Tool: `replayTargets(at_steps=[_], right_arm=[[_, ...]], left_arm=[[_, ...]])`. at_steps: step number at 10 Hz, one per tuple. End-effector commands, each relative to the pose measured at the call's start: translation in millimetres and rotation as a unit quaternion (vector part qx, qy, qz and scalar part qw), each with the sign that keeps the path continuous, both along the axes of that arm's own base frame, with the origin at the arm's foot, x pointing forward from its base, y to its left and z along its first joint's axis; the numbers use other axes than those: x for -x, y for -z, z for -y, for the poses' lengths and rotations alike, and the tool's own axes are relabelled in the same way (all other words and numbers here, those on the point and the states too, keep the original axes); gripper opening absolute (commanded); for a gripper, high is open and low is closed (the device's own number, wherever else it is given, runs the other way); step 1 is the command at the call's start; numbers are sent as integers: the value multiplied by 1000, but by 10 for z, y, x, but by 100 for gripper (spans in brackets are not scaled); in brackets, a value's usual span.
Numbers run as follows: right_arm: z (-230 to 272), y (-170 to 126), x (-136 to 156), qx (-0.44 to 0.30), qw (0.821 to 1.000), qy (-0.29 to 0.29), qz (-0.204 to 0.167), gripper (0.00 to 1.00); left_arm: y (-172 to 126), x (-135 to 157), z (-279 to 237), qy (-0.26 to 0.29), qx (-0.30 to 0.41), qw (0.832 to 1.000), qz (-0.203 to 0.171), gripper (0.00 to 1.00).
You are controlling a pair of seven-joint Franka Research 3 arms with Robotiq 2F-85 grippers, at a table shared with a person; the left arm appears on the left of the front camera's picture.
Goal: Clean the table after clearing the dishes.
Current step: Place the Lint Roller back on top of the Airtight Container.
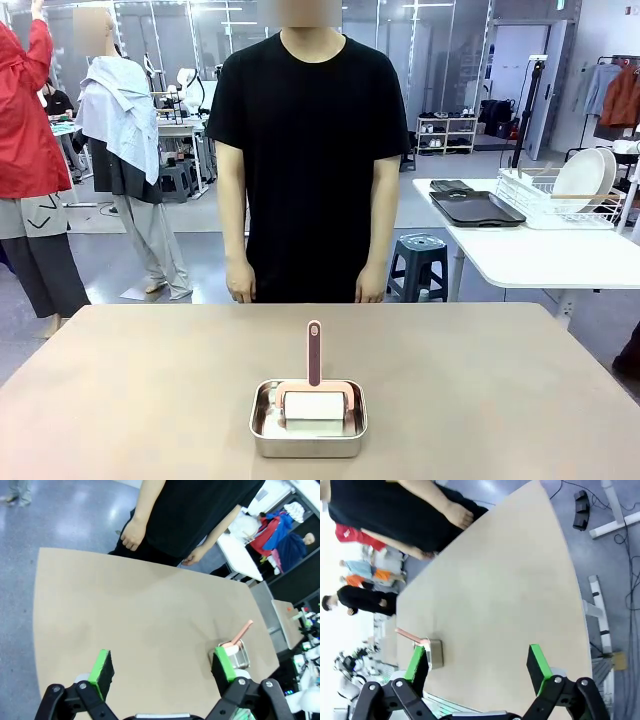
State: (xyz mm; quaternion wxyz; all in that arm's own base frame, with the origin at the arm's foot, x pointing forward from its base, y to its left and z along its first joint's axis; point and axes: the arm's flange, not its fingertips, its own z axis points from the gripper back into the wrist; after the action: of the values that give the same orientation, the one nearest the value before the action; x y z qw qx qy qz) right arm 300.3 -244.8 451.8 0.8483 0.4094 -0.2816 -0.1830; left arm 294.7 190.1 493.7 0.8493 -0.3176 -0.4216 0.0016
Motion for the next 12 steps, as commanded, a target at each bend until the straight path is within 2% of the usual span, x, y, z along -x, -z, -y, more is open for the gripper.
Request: replayTargets(at_steps=[1, 12], right_arm=[[-92, -92, 0, 29, 999, -20, 2, 100], [-92, -92, 0, 29, 999, -20, 2, 100]], left_arm=[[-15, 26, -17, 5, -2, 1000, -1, 100], [-15, 26, -17, 5, -2, 1000, -1, 100]])
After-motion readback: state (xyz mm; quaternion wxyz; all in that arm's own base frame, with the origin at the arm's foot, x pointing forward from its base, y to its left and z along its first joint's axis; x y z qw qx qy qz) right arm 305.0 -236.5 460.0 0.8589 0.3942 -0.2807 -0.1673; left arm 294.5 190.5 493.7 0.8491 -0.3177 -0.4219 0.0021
